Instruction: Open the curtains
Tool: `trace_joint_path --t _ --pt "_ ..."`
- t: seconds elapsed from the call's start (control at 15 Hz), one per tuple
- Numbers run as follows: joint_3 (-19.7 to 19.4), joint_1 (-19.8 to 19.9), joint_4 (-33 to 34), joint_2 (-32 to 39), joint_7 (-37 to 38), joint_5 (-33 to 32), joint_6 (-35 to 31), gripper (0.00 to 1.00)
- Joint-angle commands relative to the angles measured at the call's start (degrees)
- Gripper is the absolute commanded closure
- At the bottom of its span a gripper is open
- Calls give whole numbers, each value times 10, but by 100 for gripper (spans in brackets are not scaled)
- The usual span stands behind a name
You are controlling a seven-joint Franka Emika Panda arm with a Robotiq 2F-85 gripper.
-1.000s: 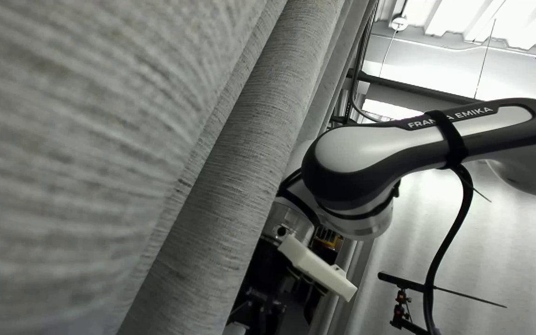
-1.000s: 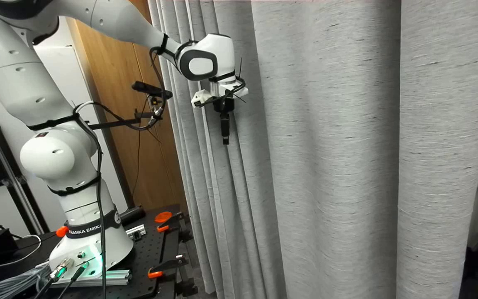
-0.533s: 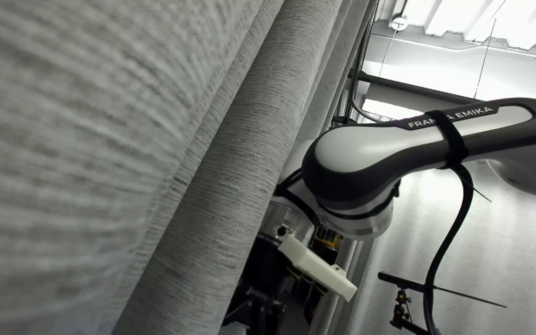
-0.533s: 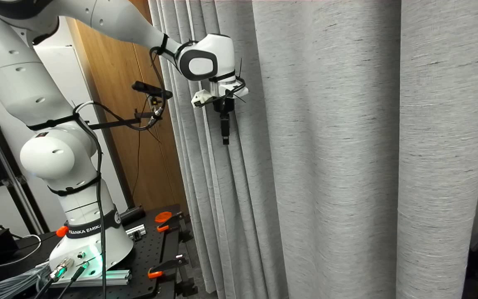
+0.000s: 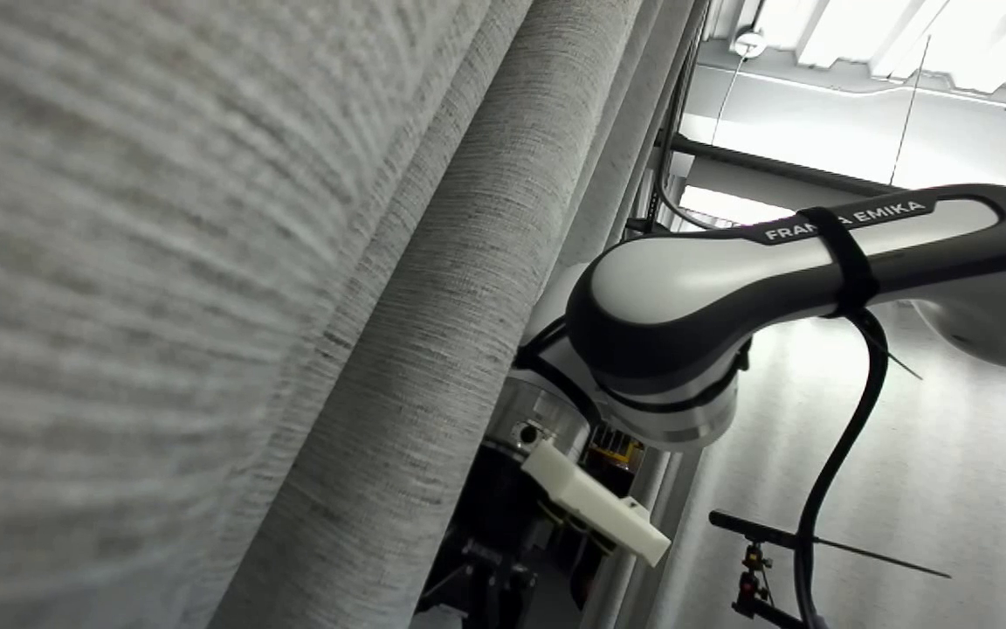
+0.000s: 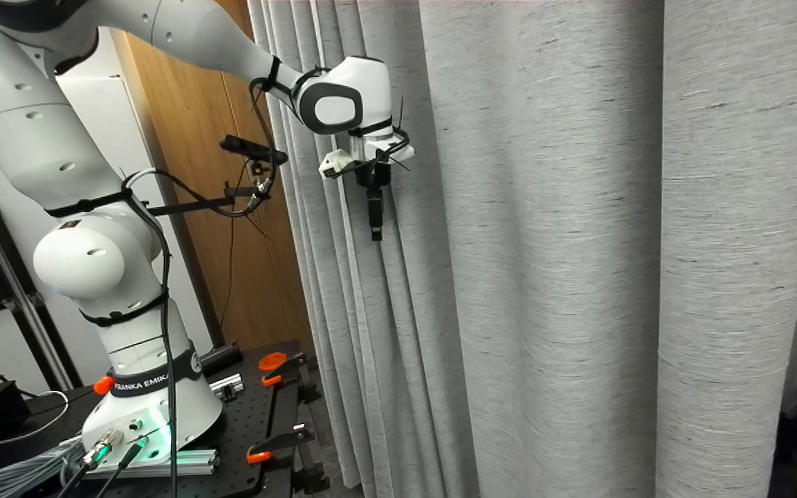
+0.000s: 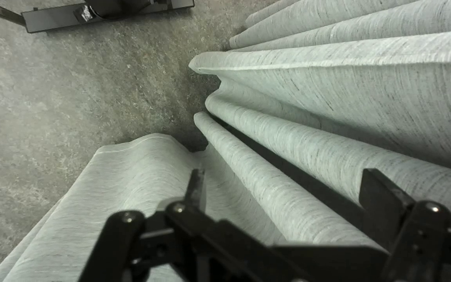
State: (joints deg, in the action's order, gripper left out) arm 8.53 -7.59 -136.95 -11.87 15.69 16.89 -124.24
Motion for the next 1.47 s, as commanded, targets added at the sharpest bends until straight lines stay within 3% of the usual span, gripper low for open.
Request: trace_joint_path --t 0.0,0.73,0.8,1.0,1.07,1.4 --pt "0 0 1 0 0 0 1 0" --pt "3 3 -3 -1 13 -21 -15 0" --pt "-28 29 54 -4 -16 -45 54 0" --pt "-44 46 97 3 -22 -82 90 0" --pt "-33 35 60 -2 -7 -65 51 0" --pt "-44 47 87 0 -19 -75 77 0"
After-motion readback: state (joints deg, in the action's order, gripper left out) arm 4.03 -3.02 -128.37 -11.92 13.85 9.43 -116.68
